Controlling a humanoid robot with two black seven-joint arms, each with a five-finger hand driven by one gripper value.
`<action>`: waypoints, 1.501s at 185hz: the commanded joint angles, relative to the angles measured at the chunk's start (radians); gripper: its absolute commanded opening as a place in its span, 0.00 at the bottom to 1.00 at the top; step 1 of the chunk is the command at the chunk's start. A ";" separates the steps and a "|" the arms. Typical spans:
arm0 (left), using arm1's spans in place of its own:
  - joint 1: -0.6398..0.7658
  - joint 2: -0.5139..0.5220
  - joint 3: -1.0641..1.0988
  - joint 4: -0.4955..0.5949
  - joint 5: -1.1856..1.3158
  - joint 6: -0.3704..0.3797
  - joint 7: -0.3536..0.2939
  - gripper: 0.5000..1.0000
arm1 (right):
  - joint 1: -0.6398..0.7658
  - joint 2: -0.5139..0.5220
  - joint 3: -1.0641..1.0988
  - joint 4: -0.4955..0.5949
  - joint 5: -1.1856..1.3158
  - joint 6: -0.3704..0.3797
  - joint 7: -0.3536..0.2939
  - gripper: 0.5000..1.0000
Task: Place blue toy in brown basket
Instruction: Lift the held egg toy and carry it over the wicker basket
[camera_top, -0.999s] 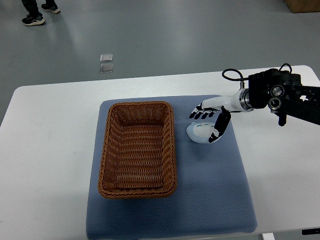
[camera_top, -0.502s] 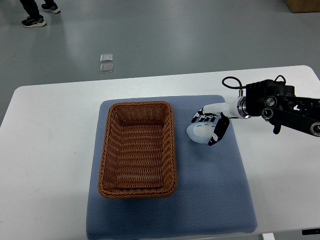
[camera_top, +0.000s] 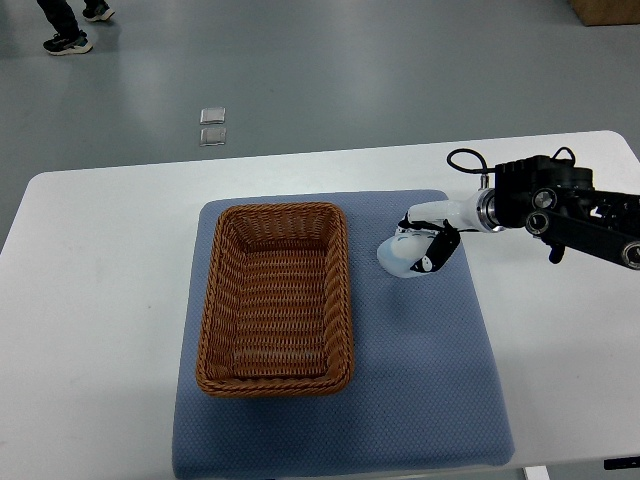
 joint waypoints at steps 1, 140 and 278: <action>0.000 0.000 0.000 0.000 0.000 -0.002 0.000 1.00 | 0.041 -0.028 0.011 0.015 0.014 0.029 0.000 0.08; 0.000 0.000 -0.001 -0.002 0.000 -0.002 0.000 1.00 | 0.394 0.185 -0.098 0.024 0.194 0.106 -0.004 0.12; 0.005 0.000 -0.001 0.001 0.000 0.000 0.000 1.00 | 0.228 0.494 -0.207 -0.230 0.128 -0.029 0.011 0.21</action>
